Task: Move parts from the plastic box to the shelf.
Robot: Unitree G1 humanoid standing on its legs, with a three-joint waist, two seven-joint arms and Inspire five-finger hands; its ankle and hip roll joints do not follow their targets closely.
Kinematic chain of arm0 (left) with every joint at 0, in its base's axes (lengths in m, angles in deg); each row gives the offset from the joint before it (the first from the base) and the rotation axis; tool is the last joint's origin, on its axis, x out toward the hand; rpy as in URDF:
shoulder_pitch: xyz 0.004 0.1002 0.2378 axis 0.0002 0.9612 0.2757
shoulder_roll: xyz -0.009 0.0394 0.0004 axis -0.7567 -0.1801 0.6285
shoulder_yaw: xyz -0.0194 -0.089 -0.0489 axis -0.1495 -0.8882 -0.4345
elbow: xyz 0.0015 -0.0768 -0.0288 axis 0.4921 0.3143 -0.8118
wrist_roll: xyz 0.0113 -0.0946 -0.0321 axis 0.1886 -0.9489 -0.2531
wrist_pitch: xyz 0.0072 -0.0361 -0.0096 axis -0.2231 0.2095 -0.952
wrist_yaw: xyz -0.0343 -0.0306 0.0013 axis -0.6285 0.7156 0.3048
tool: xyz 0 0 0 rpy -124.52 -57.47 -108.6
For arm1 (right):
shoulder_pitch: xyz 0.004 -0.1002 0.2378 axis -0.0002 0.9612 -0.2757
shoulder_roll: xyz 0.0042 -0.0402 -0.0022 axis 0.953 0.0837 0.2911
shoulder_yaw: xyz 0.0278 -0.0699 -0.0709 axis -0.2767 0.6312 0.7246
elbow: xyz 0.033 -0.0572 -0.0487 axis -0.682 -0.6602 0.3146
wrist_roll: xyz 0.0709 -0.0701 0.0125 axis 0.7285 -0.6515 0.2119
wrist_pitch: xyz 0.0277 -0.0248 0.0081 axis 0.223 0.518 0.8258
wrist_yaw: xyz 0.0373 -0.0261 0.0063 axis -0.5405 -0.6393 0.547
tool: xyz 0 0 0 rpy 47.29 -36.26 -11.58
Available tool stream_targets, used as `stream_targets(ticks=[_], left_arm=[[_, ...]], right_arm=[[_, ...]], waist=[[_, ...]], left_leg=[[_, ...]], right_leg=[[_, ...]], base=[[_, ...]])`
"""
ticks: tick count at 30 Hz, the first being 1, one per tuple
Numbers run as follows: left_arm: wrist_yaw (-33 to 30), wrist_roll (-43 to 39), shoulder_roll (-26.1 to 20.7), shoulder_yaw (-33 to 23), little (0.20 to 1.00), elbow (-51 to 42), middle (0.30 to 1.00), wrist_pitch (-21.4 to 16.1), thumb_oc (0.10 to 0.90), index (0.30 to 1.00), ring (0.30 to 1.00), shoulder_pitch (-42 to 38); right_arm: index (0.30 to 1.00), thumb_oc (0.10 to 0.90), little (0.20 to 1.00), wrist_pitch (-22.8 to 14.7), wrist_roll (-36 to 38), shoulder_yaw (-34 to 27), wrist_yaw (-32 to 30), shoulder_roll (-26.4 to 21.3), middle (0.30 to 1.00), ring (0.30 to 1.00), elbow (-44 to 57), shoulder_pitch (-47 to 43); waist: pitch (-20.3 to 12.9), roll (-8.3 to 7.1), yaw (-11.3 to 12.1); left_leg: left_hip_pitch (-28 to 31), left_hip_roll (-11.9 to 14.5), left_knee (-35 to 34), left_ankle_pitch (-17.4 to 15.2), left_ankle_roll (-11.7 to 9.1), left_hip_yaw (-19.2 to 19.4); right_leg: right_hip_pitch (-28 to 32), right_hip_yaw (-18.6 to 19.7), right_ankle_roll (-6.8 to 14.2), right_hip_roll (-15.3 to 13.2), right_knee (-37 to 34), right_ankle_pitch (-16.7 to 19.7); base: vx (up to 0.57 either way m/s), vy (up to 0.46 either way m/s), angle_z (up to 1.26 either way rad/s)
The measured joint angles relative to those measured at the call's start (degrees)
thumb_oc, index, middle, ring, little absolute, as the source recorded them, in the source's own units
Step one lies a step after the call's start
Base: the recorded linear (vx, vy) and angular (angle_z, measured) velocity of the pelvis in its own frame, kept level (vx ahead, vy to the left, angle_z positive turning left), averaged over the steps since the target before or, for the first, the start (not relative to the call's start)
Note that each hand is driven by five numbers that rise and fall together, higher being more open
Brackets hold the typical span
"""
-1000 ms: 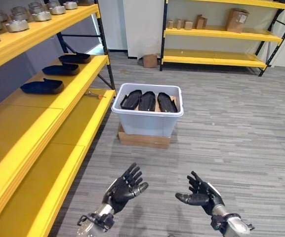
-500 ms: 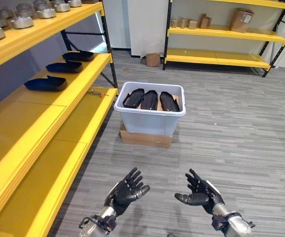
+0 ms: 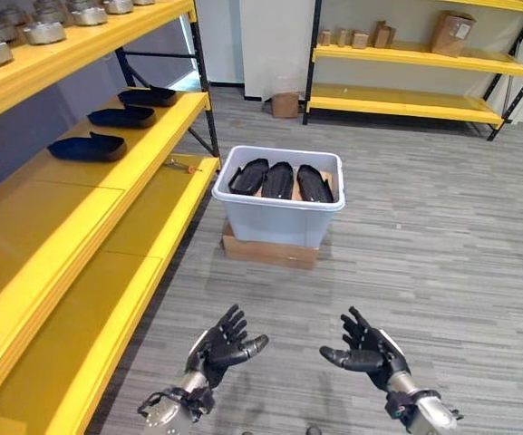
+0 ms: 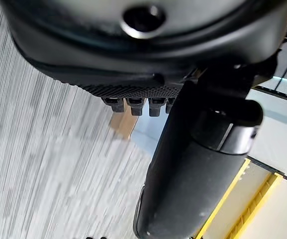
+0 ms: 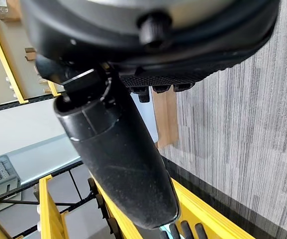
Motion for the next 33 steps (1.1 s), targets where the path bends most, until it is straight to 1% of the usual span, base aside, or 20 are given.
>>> stream_targets(ticks=[6, 8, 11, 12, 14, 15, 16, 17, 18, 20, 22, 24, 26, 27, 28, 29, 30, 31, 32, 33], left_arm=[[0.0, -0.6, 0.0, 0.2, 1.0, -1.6, 1.0, 0.2, 0.9, 1.0, 1.0, -0.3], [0.0, -0.5, 0.0, 0.2, 1.0, -1.6, 1.0, 0.1, 0.9, 1.0, 1.0, -1.1], [-0.9, -0.9, 0.0, 0.3, 1.0, -1.5, 1.0, 0.0, 0.9, 1.0, 1.0, -2.6], [-1.3, -1.1, 0.0, 0.1, 1.0, -1.5, 1.0, 0.0, 0.9, 1.0, 1.0, -3.2], [-2.7, -1.1, 0.0, -0.3, 1.0, -1.4, 1.0, 0.0, 0.9, 1.0, 1.0, -4.2], [-3.2, -1.1, -0.1, -0.5, 1.0, -1.4, 1.0, 0.0, 0.9, 1.0, 1.0, -4.5], [-3.5, -1.1, -0.1, -0.5, 1.0, -1.5, 1.0, 0.0, 0.9, 1.0, 1.0, -5.1], [-3.6, -1.1, -0.7, -1.1, 1.0, -1.7, 1.0, 0.0, 0.9, 1.0, 1.0, -5.9], [-3.6, -1.0, -0.8, -1.3, 1.0, -1.7, 1.0, 0.0, 0.9, 1.0, 1.0, -5.8], [-3.7, -1.0, -1.1, -1.5, 1.0, -1.4, 1.0, 0.1, 0.9, 1.0, 1.0, -5.2], [-3.7, -1.0, -1.1, -1.4, 1.0, -1.4, 1.0, 0.2, 0.9, 1.0, 1.0, -4.7], [-3.4, -0.7, -1.0, -1.2, 1.0, -1.4, 1.0, 0.2, 0.9, 1.0, 1.0, -4.6], [-3.1, -0.5, -0.4, -0.9, 1.0, -1.5, 1.0, 0.1, 0.9, 1.0, 1.0, -3.8], [-3.1, -0.5, -0.5, 0.0, 1.0, -1.6, 1.0, 0.1, 0.9, 1.0, 1.0, -3.3], [-3.2, -0.5, 0.0, 0.1, 1.0, -1.6, 1.0, 0.1, 0.9, 1.0, 1.0, -3.2], [-3.3, -0.5, 0.7, 0.3, 1.0, -1.6, 1.0, 0.2, 0.9, 1.0, 1.0, -2.9], [-3.3, -0.6, 0.7, 0.5, 1.0, -1.8, 1.0, 0.2, 0.9, 1.0, 1.0, -2.9], [-3.3, -0.8, 0.6, 0.3, 1.0, -2.0, 1.0, 0.3, 0.9, 1.0, 1.0, -3.0], [-3.3, -1.1, 0.8, 0.4, 1.0, -2.3, 1.0, 0.6, 0.9, 1.0, 1.0, -3.1], [-3.3, -1.1, 1.1, 0.4, 1.0, -3.0, 1.0, 1.1, 0.9, 1.0, 1.0, -2.9]], right_arm=[[1.0, 0.9, 1.0, -1.2, 0.0, -0.4, -2.1, 0.0, 1.0, 1.0, 0.0, 0.0], [1.0, 0.9, 1.0, -2.1, 0.0, -1.1, -2.6, 0.1, 1.0, 1.0, 0.0, -0.7], [1.0, 0.9, 1.0, -3.0, 0.2, -3.2, -2.8, 0.1, 1.0, 1.0, 0.0, -2.4], [1.0, 0.9, 1.0, -3.1, 0.5, -3.6, -2.8, 0.2, 1.0, 1.0, 0.0, -2.9], [1.0, 0.9, 1.0, -3.4, 0.7, -3.7, -2.9, 0.2, 1.0, 1.0, 0.0, -2.9], [1.0, 0.9, 1.0, -3.4, 0.7, -3.6, -2.7, 0.3, 1.0, 1.0, 0.0, -2.5], [1.0, 0.9, 1.0, -3.4, 0.7, -3.6, -2.4, 0.4, 1.0, 1.0, 0.1, -1.7], [1.0, 0.9, 1.0, -3.4, 0.7, -3.6, -2.2, 1.0, 1.0, 1.0, 0.1, -1.7], [1.0, 0.9, 1.0, -3.4, 0.7, -3.6, -2.1, 1.3, 1.0, 1.0, 0.1, -1.7], [1.0, 0.9, 1.0, -3.5, 0.6, -3.5, -1.9, 1.7, 1.0, 1.0, 0.3, -1.8], [1.0, 0.9, 1.0, -3.7, 0.6, -3.5, -2.0, 1.6, 1.0, 1.0, 0.3, -1.7], [1.0, 0.9, 1.0, -3.8, 0.0, -3.5, -2.0, 1.6, 1.0, 1.0, 0.3, -1.4], [1.0, 0.9, 1.0, -3.9, -1.1, -3.4, -2.1, 1.6, 1.0, 1.0, 0.3, -1.0], [1.0, 0.9, 1.0, -4.6, -1.7, -3.2, -2.6, 1.6, 1.0, 1.0, 0.3, -0.9], [1.0, 0.9, 1.0, -4.7, -1.7, -3.1, -2.8, 1.3, 1.0, 1.0, 0.3, -1.7], [1.0, 0.9, 1.0, -4.7, -1.7, -3.1, -3.3, 0.9, 1.0, 1.0, 0.2, -2.6], [1.0, 0.9, 1.0, -4.7, -1.8, -2.7, -3.8, 0.4, 1.0, 1.0, 0.2, -3.7], [1.0, 0.9, 1.0, -4.7, -2.3, -2.6, -3.8, 0.2, 1.0, 1.0, 0.2, -4.6], [1.0, 0.9, 1.0, -4.8, -2.8, -2.7, -3.8, -0.4, 1.0, 1.0, 0.2, -5.1], [1.0, 0.9, 1.0, -4.8, -2.8, -2.8, -3.9, -0.9, 1.0, 1.0, 0.2, -5.3]], waist=[[1.1, -1.33, -0.1], [2.3, -2.05, -0.2], [4.3, -2.25, -0.6], [5.0, -1.71, -0.6], [5.5, -1.41, -0.6], [5.7, -1.55, -0.7], [5.8, -1.74, -0.9], [6.6, -2.69, -0.6], [6.7, -3.04, -0.6], [6.9, -3.41, -0.6], [7.4, -3.05, -0.9], [8.4, -3.0, -1.1], [8.6, -2.64, -1.7], [8.0, -3.32, -1.8], [8.2, -2.41, -1.6], [8.1, -0.73, -1.7], [7.8, 0.6, -1.6], [7.9, 0.57, -1.8], [7.9, 0.46, -1.7], [7.8, 0.48, -1.5]], left_leg=[[-0.1, -0.6, 0.0, -0.3, 0.7, 0.6], [0.0, -1.0, 0.0, -0.9, 1.4, 1.0], [-0.1, -1.7, 0.0, -1.1, 2.7, 1.6], [-0.1, -1.3, 0.0, -1.1, 3.1, 2.1], [0.7, -1.2, 0.1, -1.2, 3.8, 2.0], [1.5, -1.3, 0.3, -1.3, 4.1, 1.3], [1.8, -1.3, 0.6, -1.5, 4.3, 0.6], [1.8, -1.5, 1.1, -1.9, 4.5, -0.3], [1.9, -1.5, 1.3, -2.2, 4.4, -0.7], [2.0, -1.6, 2.0, -2.9, 4.9, -0.8], [2.3, -1.7, 3.2, -4.5, 5.0, -1.9], [4.0, -1.8, 4.0, -6.3, 4.4, -3.1], [5.3, -2.3, 4.4, -8.1, 3.7, -4.6], [6.3, -3.2, 6.2, -11.0, 2.5, -6.0], [6.4, -2.6, 7.4, -12.7, 2.1, -6.1], [6.6, -1.4, 8.4, -13.9, 1.3, -6.2], [7.0, 0.3, 9.8, -14.7, 0.3, -5.0], [7.3, 0.8, 10.8, -14.7, 0.2, -4.2], [8.0, 1.3, 12.5, -14.4, 0.1, -3.5], [8.2, 1.8, 15.0, -14.3, -0.1, -3.3]], right_leg=[[-0.4, 0.3, 0.1, -0.7, 0.5, 0.4], [-1.3, 0.8, 1.1, -1.1, 2.9, -0.4], [-4.7, 0.7, 1.8, -2.0, 9.1, -1.3], [-7.0, 0.1, 2.0, -1.9, 13.3, -1.5], [-11.5, 0.0, 3.1, -2.0, 22.5, -2.4], [-13.1, 0.1, 3.7, -2.0, 25.8, -4.5], [-12.9, 0.2, 3.4, -1.2, 23.7, -6.5], [-13.0, 0.1, 2.9, 0.1, 18.5, -7.2], [-13.4, -0.1, 2.9, 1.0, 16.7, -7.1], [-14.7, -0.1, 3.1, 2.1, 13.7, -5.4], [-17.3, 0.1, 3.7, 2.6, 12.8, -3.1], [-18.8, 0.7, 3.6, 2.5, 11.3, -0.6], [-18.4, 2.3, 3.4, 1.9, 10.2, -0.4], [-17.7, 2.6, 3.1, 0.6, 11.9, -1.4], [-17.8, 1.9, 1.6, 0.9, 12.7, 1.4], [-17.9, 0.7, 1.2, 2.0, 14.1, 1.3], [-17.6, 0.1, -1.2, 3.6, 15.4, 0.0], [-17.0, 0.0, -2.8, 4.4, 16.0, -0.5], [-15.5, 0.1, -5.2, 5.2, 15.7, -1.5], [-13.5, 0.2, -6.1, 5.9, 14.7, -1.9]], base=[[0.01, 0.084, -0.03], [0.01, 0.094, -0.11], [0.04, 0.066, -0.13], [0.1, -0.001, -0.15], [0.2, -0.051, -0.04], [0.31, -0.115, 0.19], [0.36, -0.138, 0.39], [0.34, -0.127, 0.38], [0.32, -0.105, 0.23], [0.31, -0.098, 0.08], [0.31, -0.111, 0.16], [0.31, -0.124, 0.32], [0.34, -0.147, 0.54], [0.37, -0.178, 0.57], [0.38, -0.184, 0.43], [0.29, -0.135, 0.09], [0.38, -0.177, 0.06], [0.36, -0.179, 0.01], [0.41, -0.224, -0.02], [0.32, -0.196, -0.25]])
